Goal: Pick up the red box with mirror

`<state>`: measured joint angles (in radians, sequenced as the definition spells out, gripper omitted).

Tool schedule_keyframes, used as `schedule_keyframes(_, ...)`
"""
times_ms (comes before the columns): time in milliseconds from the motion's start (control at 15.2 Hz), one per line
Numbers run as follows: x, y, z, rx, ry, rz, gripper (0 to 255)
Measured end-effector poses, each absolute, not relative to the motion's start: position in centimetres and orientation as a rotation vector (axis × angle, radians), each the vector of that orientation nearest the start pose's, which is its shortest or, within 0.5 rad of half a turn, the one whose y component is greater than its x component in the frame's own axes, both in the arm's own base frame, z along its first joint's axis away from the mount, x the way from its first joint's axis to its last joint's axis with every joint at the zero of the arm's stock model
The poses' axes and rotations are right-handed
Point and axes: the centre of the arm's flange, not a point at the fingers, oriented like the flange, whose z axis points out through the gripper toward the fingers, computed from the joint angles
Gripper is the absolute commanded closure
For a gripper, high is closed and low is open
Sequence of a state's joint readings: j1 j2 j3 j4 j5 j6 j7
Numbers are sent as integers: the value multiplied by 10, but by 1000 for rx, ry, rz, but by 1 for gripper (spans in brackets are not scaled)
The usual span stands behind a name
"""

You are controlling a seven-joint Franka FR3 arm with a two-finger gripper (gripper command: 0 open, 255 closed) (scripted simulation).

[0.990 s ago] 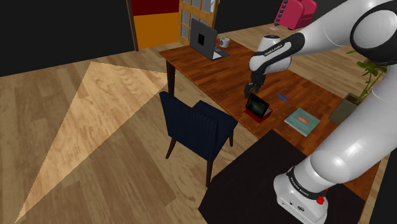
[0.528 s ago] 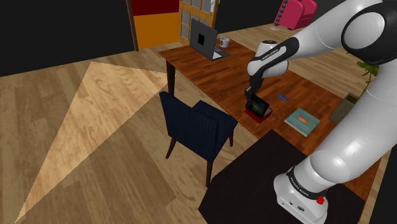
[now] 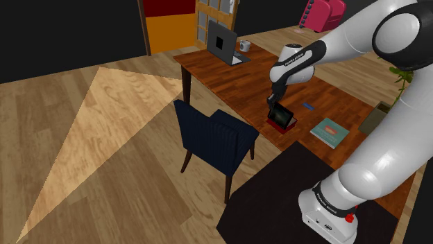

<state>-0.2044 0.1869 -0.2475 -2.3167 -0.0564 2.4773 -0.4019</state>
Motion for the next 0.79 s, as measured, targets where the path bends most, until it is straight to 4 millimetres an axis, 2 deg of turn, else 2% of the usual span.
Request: schedule_keyframes(792, 467, -226, 319, -3203, 3, 89, 255)
